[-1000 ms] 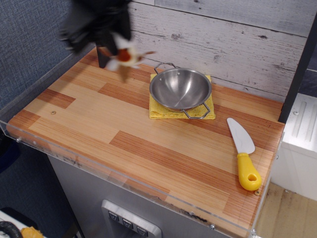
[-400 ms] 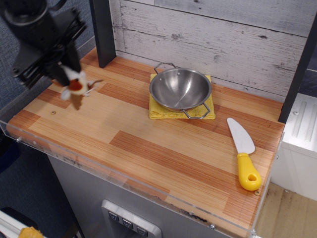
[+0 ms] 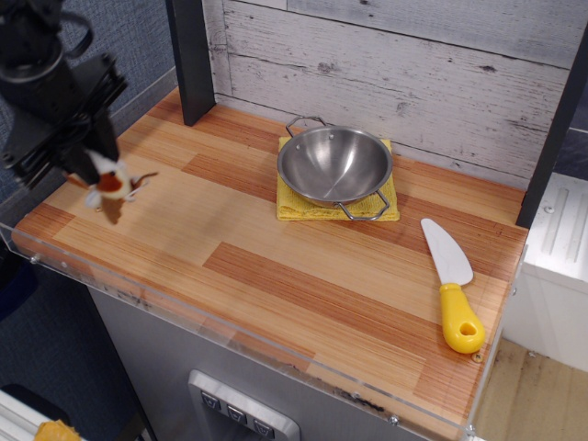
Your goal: Move plush animal to bottom left edge of table.
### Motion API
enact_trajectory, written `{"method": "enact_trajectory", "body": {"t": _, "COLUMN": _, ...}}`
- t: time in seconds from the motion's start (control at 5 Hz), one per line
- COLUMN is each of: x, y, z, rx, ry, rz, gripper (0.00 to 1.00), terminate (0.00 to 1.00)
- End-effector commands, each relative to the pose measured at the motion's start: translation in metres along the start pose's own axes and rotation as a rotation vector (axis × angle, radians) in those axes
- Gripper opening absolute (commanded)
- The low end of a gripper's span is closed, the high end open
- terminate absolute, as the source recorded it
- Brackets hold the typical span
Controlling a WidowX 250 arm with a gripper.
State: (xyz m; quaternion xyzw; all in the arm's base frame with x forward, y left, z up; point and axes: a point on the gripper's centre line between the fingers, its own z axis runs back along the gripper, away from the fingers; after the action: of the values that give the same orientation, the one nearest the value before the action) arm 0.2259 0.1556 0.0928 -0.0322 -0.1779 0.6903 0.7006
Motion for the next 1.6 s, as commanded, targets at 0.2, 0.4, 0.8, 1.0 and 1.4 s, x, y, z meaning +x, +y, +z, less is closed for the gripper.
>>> {"method": "enact_trajectory", "body": {"t": 0.2, "x": 0.014, "y": 0.002, "z": -0.041, "rx": -0.023, "ry": -0.02, "rz": 0.006, "gripper": 0.0, "terminate": 0.0}}
{"method": "enact_trajectory", "body": {"t": 0.4, "x": 0.011, "y": 0.001, "z": -0.054, "rx": -0.015, "ry": -0.007, "rz": -0.005, "gripper": 0.0, "terminate": 0.0}}
{"method": "enact_trajectory", "body": {"t": 0.8, "x": 0.009, "y": 0.005, "z": -0.057, "rx": 0.037, "ry": 0.023, "rz": 0.041, "gripper": 1.0, "terminate": 0.0}}
{"method": "enact_trajectory", "body": {"t": 1.0, "x": 0.005, "y": 0.005, "z": -0.053, "rx": 0.033, "ry": 0.032, "rz": 0.091, "gripper": 1.0, "terminate": 0.0}}
{"method": "enact_trajectory", "body": {"t": 1.4, "x": 0.007, "y": -0.003, "z": -0.039, "rx": 0.023, "ry": 0.025, "rz": 0.104, "gripper": 1.0, "terminate": 0.0}}
